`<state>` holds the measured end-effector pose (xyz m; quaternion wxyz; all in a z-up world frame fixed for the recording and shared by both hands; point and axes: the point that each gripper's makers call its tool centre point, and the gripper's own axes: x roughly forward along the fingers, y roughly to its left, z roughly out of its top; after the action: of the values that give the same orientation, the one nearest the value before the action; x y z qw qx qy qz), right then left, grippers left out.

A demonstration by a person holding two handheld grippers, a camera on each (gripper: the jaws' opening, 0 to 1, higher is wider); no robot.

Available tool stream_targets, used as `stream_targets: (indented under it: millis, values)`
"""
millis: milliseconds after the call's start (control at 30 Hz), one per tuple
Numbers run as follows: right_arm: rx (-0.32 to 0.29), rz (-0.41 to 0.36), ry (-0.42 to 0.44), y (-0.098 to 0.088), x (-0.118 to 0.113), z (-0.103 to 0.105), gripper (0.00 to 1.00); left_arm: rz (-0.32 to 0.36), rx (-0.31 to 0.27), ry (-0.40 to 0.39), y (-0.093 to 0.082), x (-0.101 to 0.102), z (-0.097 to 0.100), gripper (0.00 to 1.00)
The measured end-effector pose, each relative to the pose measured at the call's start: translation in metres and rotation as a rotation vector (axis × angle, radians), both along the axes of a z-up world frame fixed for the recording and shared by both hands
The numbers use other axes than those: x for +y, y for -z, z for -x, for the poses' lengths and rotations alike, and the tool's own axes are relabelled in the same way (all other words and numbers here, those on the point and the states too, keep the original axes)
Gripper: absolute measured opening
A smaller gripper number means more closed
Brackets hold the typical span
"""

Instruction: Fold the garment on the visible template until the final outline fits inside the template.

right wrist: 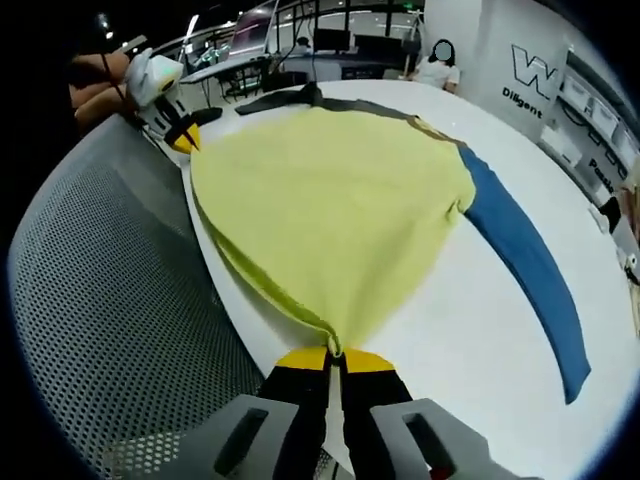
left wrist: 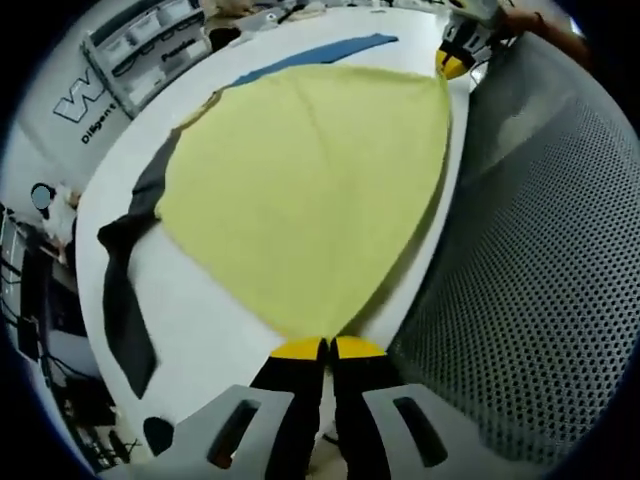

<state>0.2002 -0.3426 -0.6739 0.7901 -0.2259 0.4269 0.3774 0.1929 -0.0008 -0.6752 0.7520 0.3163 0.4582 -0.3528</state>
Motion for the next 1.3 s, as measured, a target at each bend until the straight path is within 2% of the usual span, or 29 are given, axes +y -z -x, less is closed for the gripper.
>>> stream_targets:
  millis: [100,167,367,500,600,733,833,967,1000,1067,1167,1300]
  values:
    - [0.0,0.015,0.004,0.0,-0.003,0.002,0.0,0.012,0.0,-0.016,0.0,0.0,0.001,0.03]
    - [0.002,0.003,0.026,-0.001,-0.006,0.003,0.0,0.042,0.013,-0.06,0.0,0.0,0.002,0.05]
    - [0.028,-0.13,0.198,-0.01,-0.005,-0.001,0.0,0.138,0.032,-0.17,-0.006,-0.001,0.003,0.14]
    - [0.032,-0.22,0.264,-0.021,-0.003,-0.005,0.12,0.183,0.047,-0.221,-0.009,0.0,0.005,0.22]
    - [0.038,-0.229,0.271,-0.027,-0.004,-0.005,0.21,0.179,0.073,-0.269,-0.012,0.006,0.009,0.28]
    - [0.041,-0.243,0.278,-0.036,-0.006,-0.006,0.28,0.195,0.057,-0.291,-0.025,0.008,0.009,0.35]
    - [0.009,-0.293,0.343,-0.045,-0.011,-0.018,0.34,0.273,0.056,-0.358,-0.033,0.002,0.006,0.42]
    - [-0.039,-0.374,0.462,-0.062,-0.022,-0.038,0.52,0.391,0.029,-0.468,-0.04,-0.002,-0.004,0.53]
    - [-0.049,-0.373,0.47,-0.064,-0.026,-0.042,0.55,0.402,0.029,-0.491,-0.039,-0.002,-0.005,0.57]
    - [-0.076,-0.363,0.497,-0.067,-0.035,-0.049,0.59,0.397,0.018,-0.485,-0.038,0.0,-0.006,0.66]
    - [-0.093,-0.364,0.548,-0.071,-0.052,-0.061,0.65,0.403,0.008,-0.499,-0.037,0.001,-0.007,0.7]
    - [-0.117,-0.391,0.624,-0.075,-0.074,-0.079,0.72,0.452,-0.01,-0.531,-0.04,-0.003,-0.012,0.84]
